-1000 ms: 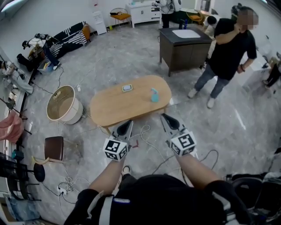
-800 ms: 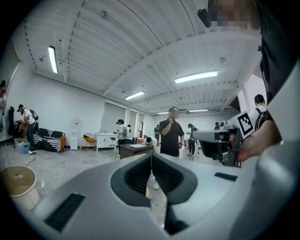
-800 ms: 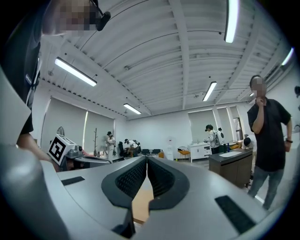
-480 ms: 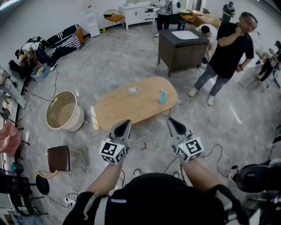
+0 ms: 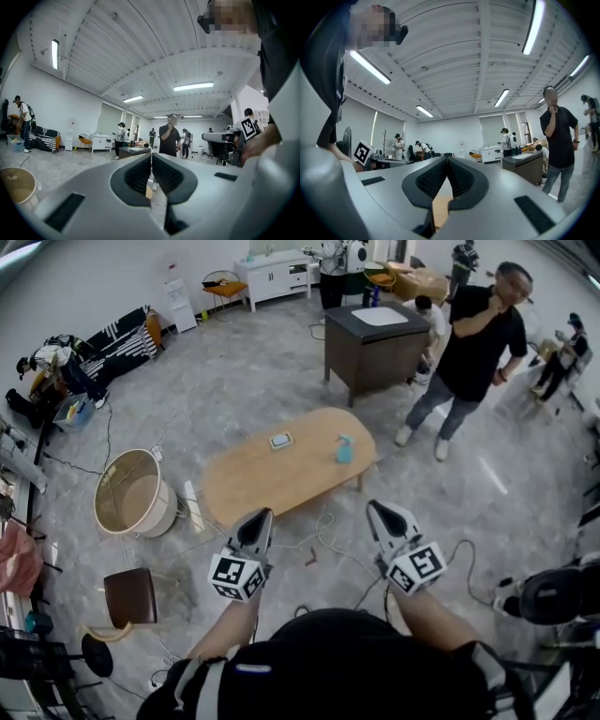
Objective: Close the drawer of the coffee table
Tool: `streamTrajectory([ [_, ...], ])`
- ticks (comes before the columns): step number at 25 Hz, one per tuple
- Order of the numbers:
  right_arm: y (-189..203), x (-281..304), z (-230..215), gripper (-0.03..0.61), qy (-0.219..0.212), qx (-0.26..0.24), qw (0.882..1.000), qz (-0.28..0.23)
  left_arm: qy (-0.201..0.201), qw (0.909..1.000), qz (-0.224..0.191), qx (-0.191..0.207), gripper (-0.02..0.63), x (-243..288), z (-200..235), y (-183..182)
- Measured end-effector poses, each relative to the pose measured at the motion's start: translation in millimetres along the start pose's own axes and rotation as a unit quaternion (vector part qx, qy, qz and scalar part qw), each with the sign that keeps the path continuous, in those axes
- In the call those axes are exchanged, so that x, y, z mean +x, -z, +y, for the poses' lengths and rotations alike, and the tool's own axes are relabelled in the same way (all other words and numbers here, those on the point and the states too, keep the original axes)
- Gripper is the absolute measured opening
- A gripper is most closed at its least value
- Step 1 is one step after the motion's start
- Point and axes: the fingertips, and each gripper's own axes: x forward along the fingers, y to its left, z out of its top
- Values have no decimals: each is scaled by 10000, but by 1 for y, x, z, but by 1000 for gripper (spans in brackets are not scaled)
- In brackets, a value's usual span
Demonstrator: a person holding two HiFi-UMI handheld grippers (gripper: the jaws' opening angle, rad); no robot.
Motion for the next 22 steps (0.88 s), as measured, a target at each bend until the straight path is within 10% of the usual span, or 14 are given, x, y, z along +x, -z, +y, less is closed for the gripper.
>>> streamTrajectory([
  [22,20,-3,-14,9,-63,31,9999,127,-138,9998,-39,140,11,1,-4,-5],
])
